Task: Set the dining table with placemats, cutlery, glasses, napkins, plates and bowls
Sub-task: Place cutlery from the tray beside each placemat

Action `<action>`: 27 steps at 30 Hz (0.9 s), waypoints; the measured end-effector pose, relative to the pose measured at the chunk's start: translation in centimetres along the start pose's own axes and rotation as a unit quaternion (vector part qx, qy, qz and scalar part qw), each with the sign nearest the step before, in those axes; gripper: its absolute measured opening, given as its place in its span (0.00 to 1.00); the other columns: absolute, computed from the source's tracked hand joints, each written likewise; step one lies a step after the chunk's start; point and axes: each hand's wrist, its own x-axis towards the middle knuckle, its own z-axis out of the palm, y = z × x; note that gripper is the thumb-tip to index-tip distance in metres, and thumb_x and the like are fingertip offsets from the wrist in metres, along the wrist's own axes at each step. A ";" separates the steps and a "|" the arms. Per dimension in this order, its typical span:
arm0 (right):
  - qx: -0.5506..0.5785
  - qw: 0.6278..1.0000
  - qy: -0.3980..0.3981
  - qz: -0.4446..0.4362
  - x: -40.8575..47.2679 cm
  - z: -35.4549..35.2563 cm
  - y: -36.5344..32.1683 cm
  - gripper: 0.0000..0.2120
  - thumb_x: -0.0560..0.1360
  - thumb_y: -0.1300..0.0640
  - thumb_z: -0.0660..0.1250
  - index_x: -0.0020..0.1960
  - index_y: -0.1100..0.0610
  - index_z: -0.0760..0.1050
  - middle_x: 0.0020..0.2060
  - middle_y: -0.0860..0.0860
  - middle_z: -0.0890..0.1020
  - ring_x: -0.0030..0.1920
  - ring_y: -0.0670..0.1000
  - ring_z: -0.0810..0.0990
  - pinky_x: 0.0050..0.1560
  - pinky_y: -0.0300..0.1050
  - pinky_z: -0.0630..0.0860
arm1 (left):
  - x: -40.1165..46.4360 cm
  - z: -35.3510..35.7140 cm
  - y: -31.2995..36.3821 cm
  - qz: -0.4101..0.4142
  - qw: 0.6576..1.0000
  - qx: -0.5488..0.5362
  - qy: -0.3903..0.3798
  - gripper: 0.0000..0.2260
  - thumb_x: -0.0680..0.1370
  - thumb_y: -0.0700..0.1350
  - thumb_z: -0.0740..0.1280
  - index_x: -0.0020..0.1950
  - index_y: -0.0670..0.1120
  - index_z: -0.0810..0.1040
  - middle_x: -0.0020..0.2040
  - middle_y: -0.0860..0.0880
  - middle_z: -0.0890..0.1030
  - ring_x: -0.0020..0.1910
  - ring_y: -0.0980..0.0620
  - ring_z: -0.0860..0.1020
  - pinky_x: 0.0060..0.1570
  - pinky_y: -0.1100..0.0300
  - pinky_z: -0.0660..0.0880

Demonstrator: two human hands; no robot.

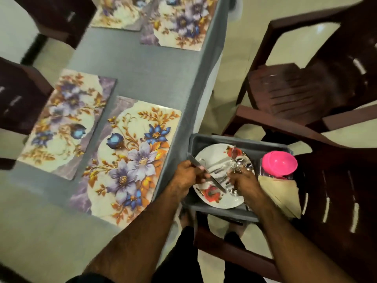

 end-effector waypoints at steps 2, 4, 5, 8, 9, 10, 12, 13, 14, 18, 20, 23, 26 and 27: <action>-0.002 0.999 -0.043 -0.018 -3.5 1.1 -2.3 0.16 0.79 0.49 0.72 0.46 0.63 0.82 0.27 0.55 0.73 0.23 0.49 0.68 0.24 0.37 0.59 | -2.8 -1.4 2.1 0.023 0.998 -0.062 -0.012 0.07 0.84 0.35 0.64 0.53 0.33 0.80 0.49 0.32 0.85 0.41 0.42 0.85 0.41 0.54 0.83; -0.033 0.996 -0.063 -0.045 -7.4 2.5 -4.7 0.21 0.79 0.43 0.71 0.44 0.61 0.84 0.25 0.53 0.72 0.22 0.47 0.66 0.22 0.36 0.58 | -5.3 -3.3 4.0 0.043 0.992 -0.118 -0.032 0.09 0.85 0.40 0.65 0.47 0.38 0.80 0.44 0.34 0.85 0.40 0.42 0.85 0.40 0.56 0.83; -0.061 0.994 -0.068 -0.062 -8.9 3.2 -5.7 0.21 0.80 0.41 0.70 0.44 0.60 0.85 0.25 0.52 0.72 0.22 0.47 0.66 0.23 0.37 0.59 | -6.4 -4.3 5.0 0.047 0.988 -0.142 -0.036 0.11 0.85 0.42 0.66 0.45 0.38 0.80 0.41 0.36 0.85 0.39 0.42 0.85 0.39 0.57 0.83; -0.130 0.983 -0.083 -0.099 -12.5 5.5 -7.8 0.20 0.80 0.40 0.70 0.42 0.55 0.87 0.26 0.50 0.74 0.25 0.47 0.68 0.24 0.39 0.61 | -8.9 -7.7 7.0 0.066 0.981 -0.177 -0.051 0.14 0.85 0.44 0.64 0.45 0.38 0.80 0.39 0.37 0.84 0.37 0.44 0.85 0.38 0.56 0.83; -0.133 0.981 -0.093 -0.109 -13.1 6.5 -8.1 0.19 0.80 0.41 0.70 0.41 0.55 0.87 0.27 0.51 0.74 0.25 0.47 0.68 0.25 0.39 0.61 | -9.6 -9.2 7.5 0.074 0.979 -0.182 -0.062 0.13 0.86 0.42 0.63 0.46 0.37 0.80 0.39 0.38 0.84 0.37 0.45 0.86 0.39 0.56 0.83; -0.127 0.980 -0.101 -0.119 -14.0 7.6 -8.5 0.18 0.79 0.43 0.71 0.42 0.56 0.87 0.29 0.53 0.74 0.26 0.47 0.67 0.25 0.40 0.60 | -10.1 -10.7 7.8 0.081 0.976 -0.187 -0.076 0.12 0.85 0.41 0.62 0.47 0.37 0.80 0.39 0.39 0.84 0.37 0.45 0.86 0.39 0.56 0.84; -0.111 0.977 -0.112 -0.141 -15.1 10.1 -8.7 0.17 0.78 0.46 0.73 0.44 0.61 0.85 0.32 0.57 0.74 0.29 0.48 0.66 0.27 0.41 0.59 | -10.7 -14.4 7.9 0.080 0.971 -0.201 -0.106 0.09 0.84 0.37 0.61 0.49 0.36 0.79 0.40 0.39 0.84 0.37 0.44 0.86 0.39 0.56 0.84; -0.106 0.976 -0.111 -0.153 -15.6 11.5 -8.6 0.16 0.78 0.49 0.74 0.43 0.63 0.83 0.34 0.58 0.73 0.30 0.49 0.66 0.28 0.42 0.59 | -10.8 -16.6 7.6 0.079 0.968 -0.206 -0.123 0.08 0.83 0.35 0.61 0.50 0.35 0.79 0.41 0.38 0.84 0.38 0.44 0.86 0.39 0.55 0.84; -0.104 0.975 -0.111 -0.162 -16.3 13.3 -8.3 0.13 0.78 0.51 0.75 0.43 0.61 0.83 0.34 0.58 0.73 0.30 0.49 0.66 0.29 0.43 0.59 | -10.8 -19.2 7.1 0.078 0.966 -0.205 -0.138 0.07 0.83 0.33 0.62 0.50 0.34 0.80 0.41 0.37 0.84 0.39 0.43 0.86 0.39 0.55 0.84; -0.197 0.948 -0.079 -0.237 -17.7 20.2 -5.1 0.13 0.78 0.55 0.75 0.37 0.54 0.79 0.28 0.45 0.74 0.29 0.41 0.68 0.32 0.38 0.66 | -10.7 -30.3 5.2 0.127 0.978 -0.085 -0.145 0.04 0.78 0.32 0.71 0.52 0.36 0.83 0.44 0.37 0.84 0.42 0.42 0.85 0.43 0.54 0.84; -0.257 0.929 -0.061 -0.259 -18.3 23.5 -2.8 0.11 0.77 0.56 0.76 0.37 0.50 0.80 0.30 0.41 0.79 0.34 0.37 0.74 0.40 0.38 0.73 | -10.6 -35.5 4.5 0.137 0.984 0.024 -0.111 0.04 0.77 0.33 0.74 0.51 0.35 0.83 0.44 0.38 0.86 0.42 0.43 0.85 0.40 0.54 0.83; -0.325 0.916 0.001 -0.235 -19.0 26.8 0.8 0.03 0.76 0.55 0.75 0.46 0.47 0.84 0.40 0.45 0.85 0.43 0.45 0.80 0.44 0.46 0.77 | -9.9 -40.1 2.9 0.175 0.944 0.271 -0.061 0.02 0.77 0.38 0.76 0.50 0.42 0.88 0.42 0.46 0.88 0.42 0.48 0.85 0.44 0.55 0.83; -0.423 0.873 0.085 -0.228 -20.3 29.2 3.4 0.08 0.77 0.53 0.71 0.54 0.52 0.86 0.48 0.54 0.87 0.49 0.56 0.84 0.43 0.42 0.71 | -9.4 -41.5 0.7 0.258 0.823 0.502 -0.062 0.06 0.78 0.45 0.74 0.53 0.49 0.89 0.49 0.53 0.86 0.48 0.51 0.83 0.50 0.59 0.78; -0.446 0.863 0.092 -0.220 -20.8 29.9 3.7 0.10 0.77 0.52 0.70 0.55 0.53 0.86 0.49 0.55 0.87 0.50 0.59 0.84 0.45 0.43 0.72 | -9.4 -41.6 0.1 0.268 0.802 0.530 -0.061 0.07 0.77 0.46 0.73 0.54 0.50 0.89 0.50 0.53 0.86 0.49 0.51 0.82 0.50 0.60 0.77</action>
